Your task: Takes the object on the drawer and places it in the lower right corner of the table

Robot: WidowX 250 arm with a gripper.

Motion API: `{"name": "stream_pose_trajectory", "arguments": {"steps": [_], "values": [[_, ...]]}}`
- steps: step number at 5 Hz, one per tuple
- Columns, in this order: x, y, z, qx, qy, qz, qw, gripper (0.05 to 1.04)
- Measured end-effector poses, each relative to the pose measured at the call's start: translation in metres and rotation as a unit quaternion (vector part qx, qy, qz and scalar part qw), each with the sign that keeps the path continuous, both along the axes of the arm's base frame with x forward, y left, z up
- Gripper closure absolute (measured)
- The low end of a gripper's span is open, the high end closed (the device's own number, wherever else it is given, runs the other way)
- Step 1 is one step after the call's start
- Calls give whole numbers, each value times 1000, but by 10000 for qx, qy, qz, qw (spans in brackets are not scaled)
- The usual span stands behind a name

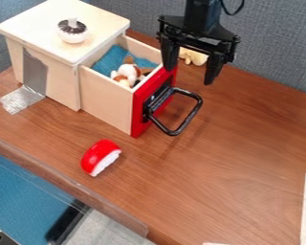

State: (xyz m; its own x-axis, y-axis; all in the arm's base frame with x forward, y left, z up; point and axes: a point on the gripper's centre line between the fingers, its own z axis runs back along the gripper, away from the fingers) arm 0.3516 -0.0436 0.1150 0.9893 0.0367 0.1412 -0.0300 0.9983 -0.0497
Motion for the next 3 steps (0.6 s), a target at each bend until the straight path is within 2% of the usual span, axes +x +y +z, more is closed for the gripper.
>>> {"name": "stream_pose_trajectory", "arguments": {"steps": [1, 2, 3], "values": [[-1, 0, -11, 7, 176, -3, 9998, 83], [3, 23, -1, -223, 193, 161, 9994, 83], [15, 62, 28, -252, -56, 211, 9994, 83]]}}
